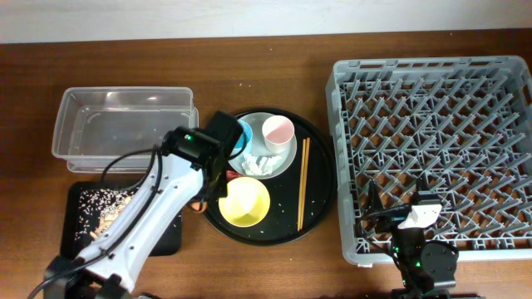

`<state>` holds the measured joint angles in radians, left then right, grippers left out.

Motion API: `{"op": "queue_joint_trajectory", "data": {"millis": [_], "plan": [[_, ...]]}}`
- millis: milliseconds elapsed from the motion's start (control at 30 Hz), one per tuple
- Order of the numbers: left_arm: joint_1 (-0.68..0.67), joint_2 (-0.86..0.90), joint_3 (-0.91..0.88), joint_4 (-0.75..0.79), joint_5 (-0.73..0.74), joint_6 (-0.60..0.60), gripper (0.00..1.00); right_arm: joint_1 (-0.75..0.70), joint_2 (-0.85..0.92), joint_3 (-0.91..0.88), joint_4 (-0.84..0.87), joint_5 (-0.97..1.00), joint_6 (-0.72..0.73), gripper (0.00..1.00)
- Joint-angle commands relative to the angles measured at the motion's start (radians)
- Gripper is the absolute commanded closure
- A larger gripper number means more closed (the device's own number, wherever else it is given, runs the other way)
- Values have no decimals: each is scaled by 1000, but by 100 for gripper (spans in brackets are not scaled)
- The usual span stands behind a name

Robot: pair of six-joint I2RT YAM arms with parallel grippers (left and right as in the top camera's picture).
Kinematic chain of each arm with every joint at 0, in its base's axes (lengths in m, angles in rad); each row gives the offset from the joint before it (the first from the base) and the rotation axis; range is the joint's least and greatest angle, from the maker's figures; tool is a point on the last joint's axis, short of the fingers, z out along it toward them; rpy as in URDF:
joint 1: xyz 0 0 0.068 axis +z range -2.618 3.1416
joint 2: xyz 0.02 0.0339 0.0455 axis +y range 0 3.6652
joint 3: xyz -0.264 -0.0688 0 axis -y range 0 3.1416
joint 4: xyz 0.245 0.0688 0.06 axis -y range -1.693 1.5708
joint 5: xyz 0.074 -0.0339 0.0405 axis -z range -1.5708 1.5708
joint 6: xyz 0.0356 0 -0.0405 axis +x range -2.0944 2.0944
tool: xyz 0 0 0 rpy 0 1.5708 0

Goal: Sort waste into correct bins and load items into the dishwasher rack
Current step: 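Move the carrot left and drop it on the black tray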

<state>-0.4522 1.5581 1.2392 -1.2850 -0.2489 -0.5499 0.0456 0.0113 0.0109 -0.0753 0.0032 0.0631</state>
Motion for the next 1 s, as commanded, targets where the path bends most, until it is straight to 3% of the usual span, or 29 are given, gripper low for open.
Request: {"op": "queue_joint_trajectory", "data": {"millis": [0, 167, 300, 400, 600, 667, 733, 967], "plan": [[76, -3, -151, 56, -63, -6, 93, 6, -6, -5, -6, 9, 2, 2], [204, -3, -309, 152, -74, -5, 92, 6, -6, -5, -6, 9, 2, 2], [216, -3, -308, 161, -81, 6, 57, 6, -6, -5, -6, 9, 2, 2], [216, -3, -294, 147, -80, 25, 50, 6, -6, -5, -6, 9, 2, 2], [211, -32, -104, 19, -36, 47, 52, 6, -6, -5, -6, 9, 2, 2], [185, -75, -24, 32, 83, 101, 55, 6, -6, -5, -6, 9, 2, 2], [138, -100, -12, 112, 148, 103, 55, 6, -6, -5, -6, 9, 2, 2], [3, 26, -130, 348, 102, 102, 57, 6, -6, -5, -6, 9, 2, 2]]}}
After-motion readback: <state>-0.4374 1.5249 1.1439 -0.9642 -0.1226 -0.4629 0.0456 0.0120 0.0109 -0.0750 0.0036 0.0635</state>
